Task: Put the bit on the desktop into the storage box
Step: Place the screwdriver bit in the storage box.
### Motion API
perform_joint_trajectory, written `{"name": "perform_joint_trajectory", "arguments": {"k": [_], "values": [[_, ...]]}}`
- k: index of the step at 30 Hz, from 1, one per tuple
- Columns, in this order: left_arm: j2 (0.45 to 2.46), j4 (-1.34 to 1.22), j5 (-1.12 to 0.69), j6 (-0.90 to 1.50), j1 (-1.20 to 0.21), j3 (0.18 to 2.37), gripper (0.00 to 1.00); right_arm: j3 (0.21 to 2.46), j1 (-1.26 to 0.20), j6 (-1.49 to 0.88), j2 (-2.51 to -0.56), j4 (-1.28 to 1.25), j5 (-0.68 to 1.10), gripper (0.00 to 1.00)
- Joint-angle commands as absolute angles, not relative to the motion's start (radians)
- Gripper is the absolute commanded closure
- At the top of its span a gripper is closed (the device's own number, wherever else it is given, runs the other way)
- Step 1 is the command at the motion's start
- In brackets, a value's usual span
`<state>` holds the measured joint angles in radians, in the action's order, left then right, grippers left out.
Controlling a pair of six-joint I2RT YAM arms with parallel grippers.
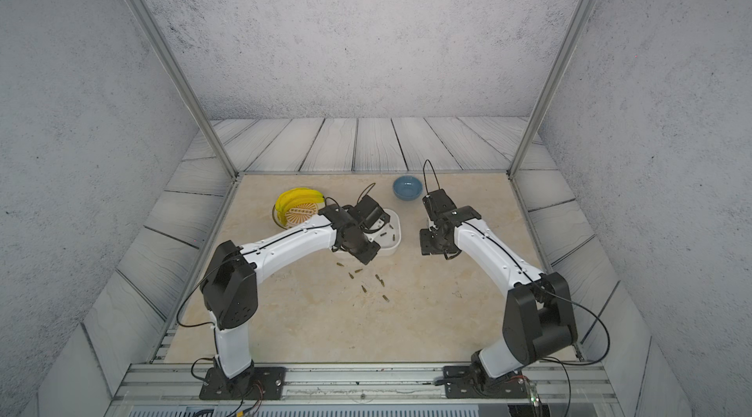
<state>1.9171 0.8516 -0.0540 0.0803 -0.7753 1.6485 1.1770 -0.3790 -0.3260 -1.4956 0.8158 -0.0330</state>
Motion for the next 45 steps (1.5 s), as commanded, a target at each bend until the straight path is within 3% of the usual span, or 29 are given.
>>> {"name": "perform_joint_trajectory", "arguments": {"k": [1,14,17,19,24,32,45], "values": [[1.912,0.894,-0.094,0.042,-0.689,1.715,1.00,1.142,-0.405,-0.343,-1.449,0.783,0.003,0.46],[2.023,0.857,-0.127,0.073,-0.559,1.713,0.98,1.007,-0.692,-0.412,-1.494,0.675,-0.040,0.44],[2.012,0.833,-0.125,0.076,-0.557,1.683,0.88,1.002,-0.736,-0.423,-1.527,0.661,-0.047,0.45],[1.997,0.827,-0.119,0.078,-0.557,1.670,0.72,1.002,-0.757,-0.425,-1.540,0.655,-0.053,0.44],[1.900,0.788,-0.100,0.106,-0.557,1.597,0.59,1.001,-0.805,-0.423,-1.571,0.639,-0.056,0.44],[1.696,0.711,-0.069,0.172,-0.557,1.376,0.58,0.986,-0.841,-0.442,-1.604,0.618,-0.081,0.45],[1.610,0.636,-0.108,0.244,-0.558,1.161,0.59,1.012,-0.842,-0.440,-1.625,0.637,-0.094,0.45]]}}
